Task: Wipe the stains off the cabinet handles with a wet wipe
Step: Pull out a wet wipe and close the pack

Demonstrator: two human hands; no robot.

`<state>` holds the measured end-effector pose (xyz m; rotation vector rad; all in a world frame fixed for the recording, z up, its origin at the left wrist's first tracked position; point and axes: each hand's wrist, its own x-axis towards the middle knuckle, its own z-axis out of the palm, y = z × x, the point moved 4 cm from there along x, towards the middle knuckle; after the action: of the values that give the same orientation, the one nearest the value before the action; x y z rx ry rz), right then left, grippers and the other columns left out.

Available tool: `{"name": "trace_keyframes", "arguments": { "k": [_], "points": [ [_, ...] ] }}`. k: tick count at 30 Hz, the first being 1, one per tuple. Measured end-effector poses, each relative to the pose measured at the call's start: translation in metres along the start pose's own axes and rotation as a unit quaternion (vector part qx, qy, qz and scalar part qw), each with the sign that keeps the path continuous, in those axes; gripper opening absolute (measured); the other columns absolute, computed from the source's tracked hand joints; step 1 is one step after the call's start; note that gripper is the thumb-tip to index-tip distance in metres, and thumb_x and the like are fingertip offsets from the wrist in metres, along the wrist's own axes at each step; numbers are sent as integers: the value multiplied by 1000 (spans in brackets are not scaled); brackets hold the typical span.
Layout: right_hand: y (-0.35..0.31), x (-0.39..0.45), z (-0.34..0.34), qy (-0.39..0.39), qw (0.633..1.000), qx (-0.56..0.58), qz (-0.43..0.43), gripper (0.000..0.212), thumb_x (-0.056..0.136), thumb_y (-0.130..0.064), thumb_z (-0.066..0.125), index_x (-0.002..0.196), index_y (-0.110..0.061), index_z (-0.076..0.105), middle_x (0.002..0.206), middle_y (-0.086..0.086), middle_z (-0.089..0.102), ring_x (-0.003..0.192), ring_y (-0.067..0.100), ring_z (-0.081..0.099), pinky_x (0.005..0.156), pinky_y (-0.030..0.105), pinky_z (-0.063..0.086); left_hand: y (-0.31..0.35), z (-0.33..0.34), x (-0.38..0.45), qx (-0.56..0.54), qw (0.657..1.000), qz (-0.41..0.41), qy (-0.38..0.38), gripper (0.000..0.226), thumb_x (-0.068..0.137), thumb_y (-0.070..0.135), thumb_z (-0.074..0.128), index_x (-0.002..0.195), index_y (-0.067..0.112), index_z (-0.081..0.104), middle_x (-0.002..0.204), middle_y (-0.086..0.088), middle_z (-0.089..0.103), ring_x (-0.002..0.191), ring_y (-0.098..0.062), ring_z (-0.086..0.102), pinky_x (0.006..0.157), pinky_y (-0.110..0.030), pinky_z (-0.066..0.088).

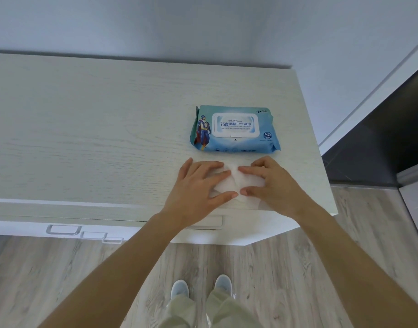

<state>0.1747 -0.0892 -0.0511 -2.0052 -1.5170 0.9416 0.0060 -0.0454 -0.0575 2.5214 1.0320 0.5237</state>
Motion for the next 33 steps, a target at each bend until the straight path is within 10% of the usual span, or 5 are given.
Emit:
{"name": "trace_keyframes", "arguments": {
  "k": [6, 13, 20, 23, 33],
  "points": [
    [-7, -3, -1, 111, 988, -78, -78, 15, 79, -25, 74, 93, -24, 73, 100, -13, 47, 100, 5, 33, 80, 19, 16, 2, -5, 5, -74, 996, -46, 32, 57, 80, 67, 53, 119, 27, 63, 121, 12, 58, 118, -8, 45, 113, -36, 17],
    [-20, 0, -9, 23, 994, 102, -32, 19, 82, -29, 70, 76, -46, 65, 71, -23, 66, 70, -9, 58, 61, 6, 40, 1, -10, 12, -188, 975, -103, 67, 24, 79, 30, 75, 102, 32, 68, 82, 26, 57, 83, -1, 50, 84, -6, 29],
    [-7, -3, 4, 139, 989, 8, -55, 9, 83, -18, 71, 88, -24, 65, 89, -9, 53, 84, 9, 52, 70, 5, 35, -3, 1, 7, -75, 989, -96, 87, 25, 79, 26, 75, 102, 21, 66, 98, 4, 59, 98, -16, 50, 95, -25, 27],
    [-11, -7, 7, 184, 976, -52, -108, 10, 82, -14, 72, 92, -15, 74, 92, 0, 59, 91, 20, 50, 82, 25, 38, -3, 0, 7, -74, 989, -98, 87, 21, 77, 25, 76, 93, 18, 64, 100, 1, 58, 98, -20, 51, 93, -24, 26],
    [-25, -11, 26, 264, 957, -98, -67, 35, 79, -44, 70, 94, -12, 76, 96, 5, 57, 95, 24, 48, 79, 29, 25, -7, -17, -24, -14, 997, -21, 77, 34, 89, 32, 48, 101, 16, 75, 107, -4, 64, 103, -24, 57, 106, -42, 31]
  ]
}}
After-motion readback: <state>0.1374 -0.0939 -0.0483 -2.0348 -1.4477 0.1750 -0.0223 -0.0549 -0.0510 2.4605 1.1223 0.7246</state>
